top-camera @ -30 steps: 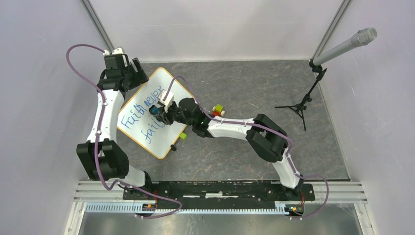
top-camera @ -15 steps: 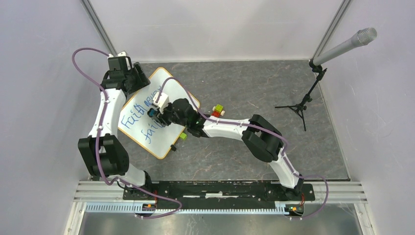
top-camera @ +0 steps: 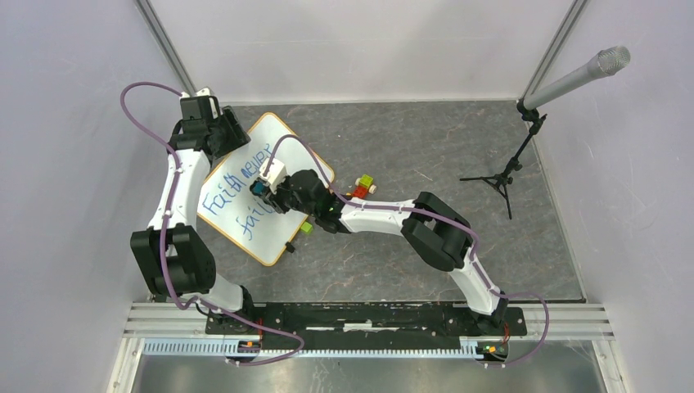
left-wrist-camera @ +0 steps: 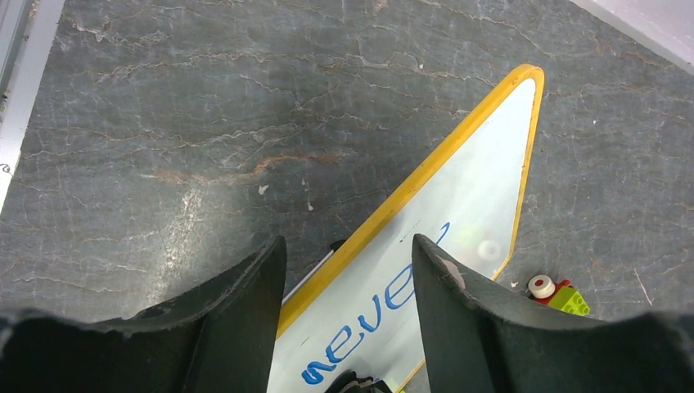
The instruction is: Erase the whiteboard
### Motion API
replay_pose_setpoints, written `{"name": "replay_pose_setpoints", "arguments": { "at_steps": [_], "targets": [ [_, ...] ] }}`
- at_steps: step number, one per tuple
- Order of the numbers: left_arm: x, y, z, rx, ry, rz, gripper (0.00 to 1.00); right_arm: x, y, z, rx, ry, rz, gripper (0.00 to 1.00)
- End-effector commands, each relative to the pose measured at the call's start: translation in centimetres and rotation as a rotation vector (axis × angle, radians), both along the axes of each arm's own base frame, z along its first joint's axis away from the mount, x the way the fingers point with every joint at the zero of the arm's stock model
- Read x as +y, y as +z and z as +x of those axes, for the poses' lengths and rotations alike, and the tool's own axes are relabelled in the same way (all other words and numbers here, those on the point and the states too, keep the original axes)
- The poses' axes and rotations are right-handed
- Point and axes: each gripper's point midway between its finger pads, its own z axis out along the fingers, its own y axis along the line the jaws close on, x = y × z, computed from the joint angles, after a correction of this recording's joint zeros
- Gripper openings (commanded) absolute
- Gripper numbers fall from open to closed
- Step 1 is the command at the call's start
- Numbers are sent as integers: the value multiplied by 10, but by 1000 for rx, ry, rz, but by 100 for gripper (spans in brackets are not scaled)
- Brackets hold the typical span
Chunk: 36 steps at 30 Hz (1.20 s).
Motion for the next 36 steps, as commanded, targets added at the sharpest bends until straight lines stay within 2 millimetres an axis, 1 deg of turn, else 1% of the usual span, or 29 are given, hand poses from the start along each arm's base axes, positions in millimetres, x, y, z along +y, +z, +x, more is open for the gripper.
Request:
{"name": "replay_pose_setpoints", "arguments": {
  "at_steps": [1, 5, 8, 10, 13, 20, 24, 28, 30, 33, 36],
  "targets": [
    [-10, 8, 2, -29, -2, -66, 63, 3, 34, 0, -40, -2, 76, 38],
    [-12, 8, 2, -29, -11, -76, 61, 7, 31, 0, -31, 2, 69, 37],
    [-13, 6, 2, -25, -14, -78, 56, 3, 30, 5, -26, -33, 67, 31],
    [-14, 6, 2, -24, -18, -82, 53, -5, 28, 10, -28, -77, 60, 29],
    [-14, 4, 2, -19, -20, -80, 52, -18, 24, 18, -29, -136, 48, 28],
    [-14, 0, 3, -10, -24, -79, 49, -46, 6, 34, 8, -201, 15, 26],
    [-14, -1, 3, -6, -25, -81, 48, -52, -3, 34, 22, -207, -16, 25],
    [-14, -2, 3, -5, -21, -82, 48, -46, -8, 27, 30, -176, -24, 24],
    [-14, -2, 3, -5, -20, -83, 48, -39, -5, 23, 30, -160, -20, 23],
    [-13, -3, 3, -3, -15, -83, 46, -23, 0, 7, 26, -115, -10, 23],
    [-13, -3, 3, -2, -13, -83, 45, -2, 1, -15, 7, -59, -16, 23]
  ]
}}
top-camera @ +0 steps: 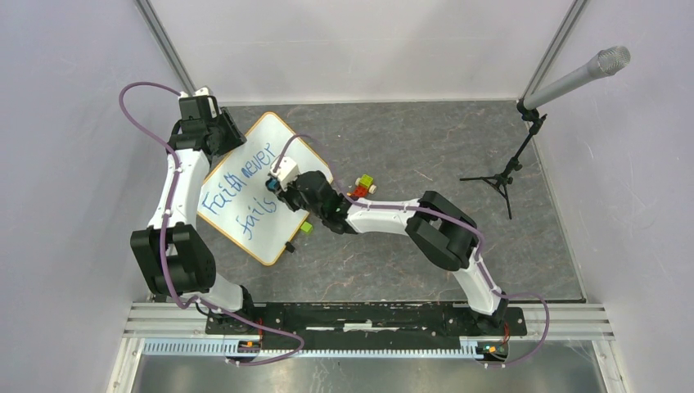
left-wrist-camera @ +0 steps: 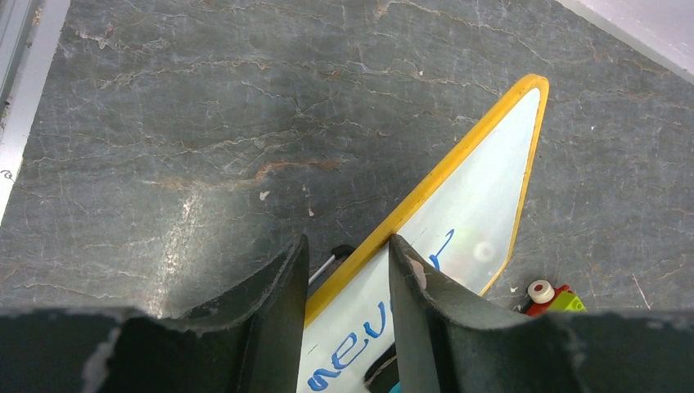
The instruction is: Erase the whiteboard
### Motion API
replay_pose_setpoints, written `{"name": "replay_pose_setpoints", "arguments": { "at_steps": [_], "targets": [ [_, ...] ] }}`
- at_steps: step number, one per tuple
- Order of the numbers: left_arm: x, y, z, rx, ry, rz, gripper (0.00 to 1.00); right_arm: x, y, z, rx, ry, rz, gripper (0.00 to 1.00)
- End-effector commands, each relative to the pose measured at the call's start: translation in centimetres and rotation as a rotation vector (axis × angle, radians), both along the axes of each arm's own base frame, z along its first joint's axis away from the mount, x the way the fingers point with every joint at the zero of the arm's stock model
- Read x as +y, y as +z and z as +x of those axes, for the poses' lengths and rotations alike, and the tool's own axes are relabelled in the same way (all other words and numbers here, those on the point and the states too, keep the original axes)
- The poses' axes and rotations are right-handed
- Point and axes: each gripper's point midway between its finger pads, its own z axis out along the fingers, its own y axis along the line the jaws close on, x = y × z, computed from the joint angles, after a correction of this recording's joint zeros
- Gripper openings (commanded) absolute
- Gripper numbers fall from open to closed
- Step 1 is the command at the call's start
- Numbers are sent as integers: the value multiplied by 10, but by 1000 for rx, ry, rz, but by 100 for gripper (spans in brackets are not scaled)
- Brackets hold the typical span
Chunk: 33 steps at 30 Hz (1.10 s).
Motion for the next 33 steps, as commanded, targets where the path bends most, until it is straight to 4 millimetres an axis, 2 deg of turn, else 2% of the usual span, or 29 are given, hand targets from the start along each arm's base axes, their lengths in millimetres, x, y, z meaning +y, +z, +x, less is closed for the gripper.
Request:
{"name": "replay_pose_setpoints", "arguments": {
  "at_steps": [1, 3, 6, 8, 11, 17, 22, 25, 29, 33],
  "targets": [
    [-15, -3, 0, 8, -15, -81, 45, 37, 20, -38, -37, 101, 12, 23],
    [-15, -3, -1, 10, -15, -80, 44, 49, 23, -52, -53, 135, 11, 22],
    [-14, -2, -1, 8, -10, -76, 43, 61, 27, -63, -68, 161, 21, 23],
    [-14, -2, -1, 9, -10, -75, 43, 64, 30, -65, -56, 167, 46, 22],
    [-14, -3, -1, 12, -12, -74, 43, 60, 30, -57, -29, 144, 73, 22],
    [-14, -1, -1, 7, -14, -75, 42, 21, 11, -19, 76, -5, 98, 23],
    [-14, -1, -1, 7, -13, -75, 42, -19, -21, 11, 189, -137, 88, 23],
    [-15, 0, -1, 5, -14, -77, 42, -32, -35, 18, 215, -178, 60, 22],
    [-15, 0, -2, 5, -14, -78, 41, -25, -33, 15, 203, -163, 49, 22],
    [-14, -1, -2, 7, -9, -75, 39, 2, -19, -4, 118, -105, 13, 22]
  ]
}}
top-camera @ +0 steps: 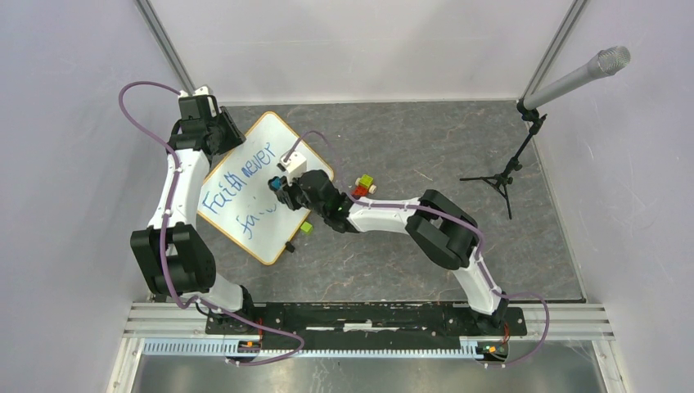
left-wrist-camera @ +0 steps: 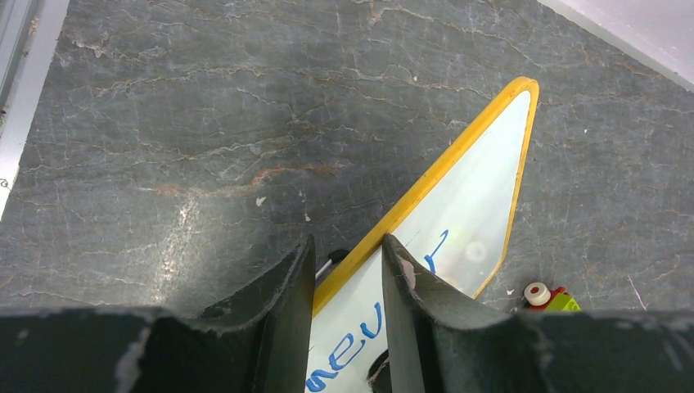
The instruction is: Erase the whiteboard
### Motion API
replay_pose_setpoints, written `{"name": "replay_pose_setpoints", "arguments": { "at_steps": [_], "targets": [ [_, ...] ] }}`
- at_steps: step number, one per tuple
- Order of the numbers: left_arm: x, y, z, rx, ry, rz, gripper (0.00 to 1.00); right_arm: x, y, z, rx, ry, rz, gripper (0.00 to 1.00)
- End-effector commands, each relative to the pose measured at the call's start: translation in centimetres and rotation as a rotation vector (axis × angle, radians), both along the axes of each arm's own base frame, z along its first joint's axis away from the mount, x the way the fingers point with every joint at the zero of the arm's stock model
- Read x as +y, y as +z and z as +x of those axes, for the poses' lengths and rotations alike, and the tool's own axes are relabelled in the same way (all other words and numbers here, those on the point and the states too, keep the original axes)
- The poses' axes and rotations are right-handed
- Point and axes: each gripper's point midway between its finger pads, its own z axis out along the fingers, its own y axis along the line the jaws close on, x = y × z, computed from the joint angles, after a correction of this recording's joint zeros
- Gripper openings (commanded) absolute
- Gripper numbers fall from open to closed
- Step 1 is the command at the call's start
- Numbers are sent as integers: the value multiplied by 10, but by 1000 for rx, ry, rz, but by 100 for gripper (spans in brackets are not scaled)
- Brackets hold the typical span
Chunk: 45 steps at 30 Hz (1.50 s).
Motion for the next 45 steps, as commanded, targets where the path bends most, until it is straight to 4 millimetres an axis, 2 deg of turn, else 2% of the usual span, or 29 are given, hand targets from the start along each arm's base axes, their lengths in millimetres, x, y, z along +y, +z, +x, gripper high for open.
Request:
{"name": "replay_pose_setpoints", "arguments": {
  "at_steps": [1, 7, 10, 12, 16, 18, 21, 25, 28, 31, 34, 37, 40, 45],
  "targets": [
    [-13, -4, -5, 24, -3, -72, 39, 16, -6, -14, -74, 7, -122, 22],
    [-12, -5, -5, 26, 1, -67, 38, 68, 28, -54, -222, 164, -95, 22],
    [-12, -6, -4, 28, 1, -66, 36, 87, 32, -63, -228, 216, -67, 22],
    [-11, -7, -4, 34, 0, -61, 35, 92, 32, -65, -226, 223, -64, 22],
    [-9, -6, -4, 34, 6, -58, 35, 91, 39, -70, -260, 252, -59, 22],
    [-10, -5, -4, 32, 4, -59, 35, 82, 39, -67, -273, 229, -66, 23],
    [-11, -4, -5, 28, 3, -66, 34, 66, 35, -49, -246, 163, -75, 23],
    [-10, -4, -5, 30, 5, -68, 34, 36, 14, -11, -143, 38, -106, 23],
    [-11, -4, -5, 30, 4, -71, 33, 14, 3, 8, -92, -28, -122, 23],
    [-12, -4, -5, 30, 2, -74, 33, -7, -6, 16, -74, -68, -145, 23],
    [-13, -3, -5, 27, -1, -78, 33, -16, -10, 15, -86, -70, -178, 23],
    [-13, -2, -5, 25, -1, -79, 33, -16, -15, 10, -94, -49, -197, 23],
    [-13, -2, -5, 23, -1, -76, 33, -3, -7, -1, -138, 1, -200, 23],
    [-12, -3, -5, 27, 2, -72, 33, 40, 19, -48, -328, 181, -220, 23]
  ]
}}
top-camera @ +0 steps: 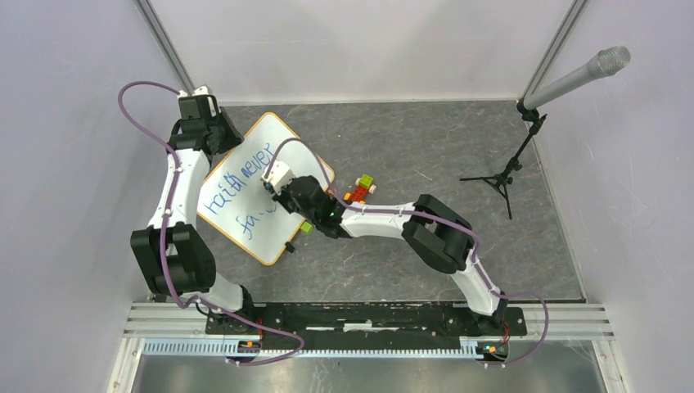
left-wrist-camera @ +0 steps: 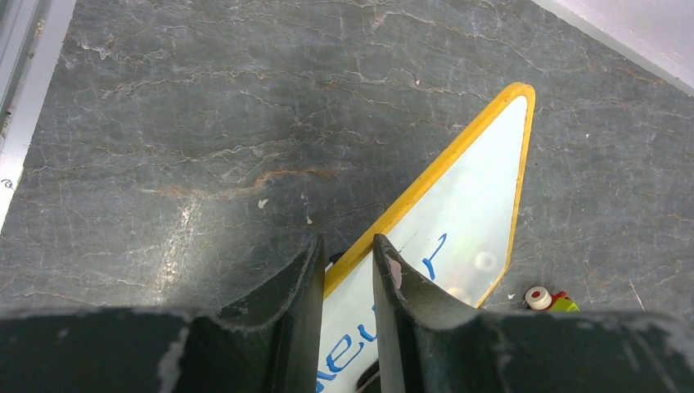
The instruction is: Erase the whiteboard
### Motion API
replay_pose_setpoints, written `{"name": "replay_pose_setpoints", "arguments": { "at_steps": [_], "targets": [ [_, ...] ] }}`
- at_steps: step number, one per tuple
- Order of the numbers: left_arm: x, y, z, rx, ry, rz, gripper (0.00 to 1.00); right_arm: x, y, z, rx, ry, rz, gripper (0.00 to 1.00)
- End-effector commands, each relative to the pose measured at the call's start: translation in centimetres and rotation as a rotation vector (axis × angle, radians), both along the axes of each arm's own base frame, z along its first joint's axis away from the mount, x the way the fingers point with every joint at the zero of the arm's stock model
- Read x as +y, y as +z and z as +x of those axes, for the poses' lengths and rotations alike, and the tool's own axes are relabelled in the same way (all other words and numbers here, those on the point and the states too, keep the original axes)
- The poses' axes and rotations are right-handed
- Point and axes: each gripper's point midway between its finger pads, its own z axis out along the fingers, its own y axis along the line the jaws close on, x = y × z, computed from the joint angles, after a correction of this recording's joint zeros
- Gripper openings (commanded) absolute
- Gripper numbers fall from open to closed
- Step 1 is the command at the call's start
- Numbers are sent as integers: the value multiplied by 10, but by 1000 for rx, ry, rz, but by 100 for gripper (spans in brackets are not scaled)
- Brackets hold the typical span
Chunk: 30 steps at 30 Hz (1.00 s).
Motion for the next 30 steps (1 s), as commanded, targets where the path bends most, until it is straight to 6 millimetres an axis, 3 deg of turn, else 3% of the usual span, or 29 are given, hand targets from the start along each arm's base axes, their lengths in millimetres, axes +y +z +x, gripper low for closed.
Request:
{"name": "replay_pose_setpoints", "arguments": {
  "at_steps": [1, 4, 8, 12, 16, 21, 25, 30],
  "targets": [
    [-13, -3, -7, 30, -7, -74, 33, 41, 14, -57, -140, 203, -74, 23],
    [-13, -4, -6, 31, -7, -71, 33, 66, 23, -85, -192, 315, -63, 23],
    [-11, -5, -6, 35, -7, -61, 33, 91, 27, -105, -220, 391, -58, 24],
    [-10, -5, -6, 38, 0, -62, 33, 94, 27, -113, -232, 423, -56, 24],
    [-11, -4, -7, 36, -2, -68, 33, 77, 25, -92, -203, 312, -57, 24],
    [-11, -3, -7, 32, -2, -68, 33, 48, 7, -50, -83, 166, -51, 24],
    [-11, -2, -7, 30, -3, -71, 33, 13, -16, -14, 11, 29, -79, 24],
    [-13, -1, -7, 25, -7, -77, 33, -27, -37, 8, 73, -63, -110, 24]
  ]
}}
